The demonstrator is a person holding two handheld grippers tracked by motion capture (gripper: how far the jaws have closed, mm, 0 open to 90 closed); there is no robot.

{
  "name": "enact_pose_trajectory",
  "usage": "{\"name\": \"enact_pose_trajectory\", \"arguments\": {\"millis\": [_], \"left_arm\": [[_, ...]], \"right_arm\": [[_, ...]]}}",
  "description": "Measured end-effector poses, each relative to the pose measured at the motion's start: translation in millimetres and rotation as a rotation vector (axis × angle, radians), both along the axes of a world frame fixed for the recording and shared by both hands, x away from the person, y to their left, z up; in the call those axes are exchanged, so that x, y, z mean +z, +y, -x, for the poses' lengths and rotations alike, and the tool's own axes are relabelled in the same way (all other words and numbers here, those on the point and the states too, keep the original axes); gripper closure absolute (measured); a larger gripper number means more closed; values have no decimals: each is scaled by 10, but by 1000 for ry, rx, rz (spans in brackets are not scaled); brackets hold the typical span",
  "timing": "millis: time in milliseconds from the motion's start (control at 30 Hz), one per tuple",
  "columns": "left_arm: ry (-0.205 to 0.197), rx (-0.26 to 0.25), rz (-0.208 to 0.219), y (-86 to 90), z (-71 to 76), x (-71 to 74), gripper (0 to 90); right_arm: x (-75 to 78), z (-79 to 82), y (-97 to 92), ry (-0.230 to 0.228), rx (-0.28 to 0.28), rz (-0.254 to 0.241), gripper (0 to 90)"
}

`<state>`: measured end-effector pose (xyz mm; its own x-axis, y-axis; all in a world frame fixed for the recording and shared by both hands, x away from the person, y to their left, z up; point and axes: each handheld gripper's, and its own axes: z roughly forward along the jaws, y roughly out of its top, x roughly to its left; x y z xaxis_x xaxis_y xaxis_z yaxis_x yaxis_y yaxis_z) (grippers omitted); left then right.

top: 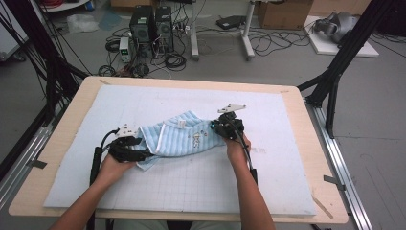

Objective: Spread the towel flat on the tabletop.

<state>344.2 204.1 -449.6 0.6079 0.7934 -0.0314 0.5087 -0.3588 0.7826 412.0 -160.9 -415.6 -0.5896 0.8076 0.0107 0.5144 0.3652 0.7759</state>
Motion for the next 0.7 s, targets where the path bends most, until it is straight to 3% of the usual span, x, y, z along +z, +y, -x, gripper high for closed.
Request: {"name": "enact_pose_trajectory", "arguments": {"millis": [67,100,133,333,467,500,567,700], "left_arm": [[-2,-10,18,67,-11,10,691],[4,-6,36,93,-20,8,789],[9,-4,45,106,-26,9,816],[1,0,56,132,-59,23,841],[-13,21,56,194,-96,22,849],[-18,28,29,205,-111,31,850],[-29,51,39,250,-155,49,852],[-24,72,40,320,-265,64,852]], "right_arm": [[5,4,-47,2,-16,10,835],[7,5,-77,0,-22,23,835],[9,7,-111,-1,-31,30,835],[13,67,-319,24,-66,39,834],[37,152,-413,29,-75,108,835],[44,180,-442,28,-80,130,841],[52,245,-526,30,-107,183,842],[49,347,-831,59,-174,152,842]]}}
